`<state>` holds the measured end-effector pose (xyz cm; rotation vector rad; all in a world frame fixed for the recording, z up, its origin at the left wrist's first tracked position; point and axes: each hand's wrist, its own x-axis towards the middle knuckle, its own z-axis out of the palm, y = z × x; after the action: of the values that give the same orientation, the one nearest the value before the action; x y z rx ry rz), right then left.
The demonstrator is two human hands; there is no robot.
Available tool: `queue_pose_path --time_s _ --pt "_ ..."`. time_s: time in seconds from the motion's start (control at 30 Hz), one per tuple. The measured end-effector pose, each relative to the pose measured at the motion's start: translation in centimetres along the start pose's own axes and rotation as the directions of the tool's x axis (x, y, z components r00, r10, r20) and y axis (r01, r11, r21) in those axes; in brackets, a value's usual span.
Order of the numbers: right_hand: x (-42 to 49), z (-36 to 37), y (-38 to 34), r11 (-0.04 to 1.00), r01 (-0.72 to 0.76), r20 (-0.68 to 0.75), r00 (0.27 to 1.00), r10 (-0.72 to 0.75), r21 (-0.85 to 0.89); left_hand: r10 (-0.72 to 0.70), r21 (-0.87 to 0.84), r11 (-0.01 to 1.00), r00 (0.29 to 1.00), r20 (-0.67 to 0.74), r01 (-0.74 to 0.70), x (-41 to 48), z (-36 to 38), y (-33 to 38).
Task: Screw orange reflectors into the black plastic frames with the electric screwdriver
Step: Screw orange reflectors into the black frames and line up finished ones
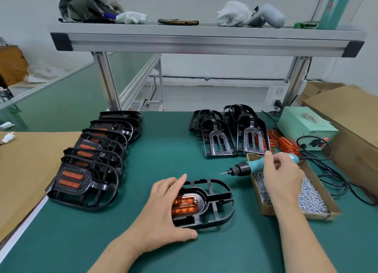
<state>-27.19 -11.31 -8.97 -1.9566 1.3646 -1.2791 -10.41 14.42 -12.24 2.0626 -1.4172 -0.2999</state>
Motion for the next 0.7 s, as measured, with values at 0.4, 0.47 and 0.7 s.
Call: queue_pose_path --time_s 0.4,0.47,0.7 --pt "-2.6 0.9 -2.7 0.790 0.370 0.131 0.864 -0.485 0.489 -0.076 -0.196 0.979 0.992 -0.100 0.056 -0.6 -0.6 0.3" --pt "-3.5 1.0 -3.4 0.734 0.435 0.234 0.754 -0.614 0.522 -0.126 -0.294 0.951 0.989 -0.072 0.100 -0.6 -0.7 -0.1" --pt "-5.1 1.4 -5.6 0.665 0.492 0.333 0.601 -0.727 0.562 -0.183 -0.628 0.765 0.983 -0.001 0.141 -0.3 -2.1 -0.6"
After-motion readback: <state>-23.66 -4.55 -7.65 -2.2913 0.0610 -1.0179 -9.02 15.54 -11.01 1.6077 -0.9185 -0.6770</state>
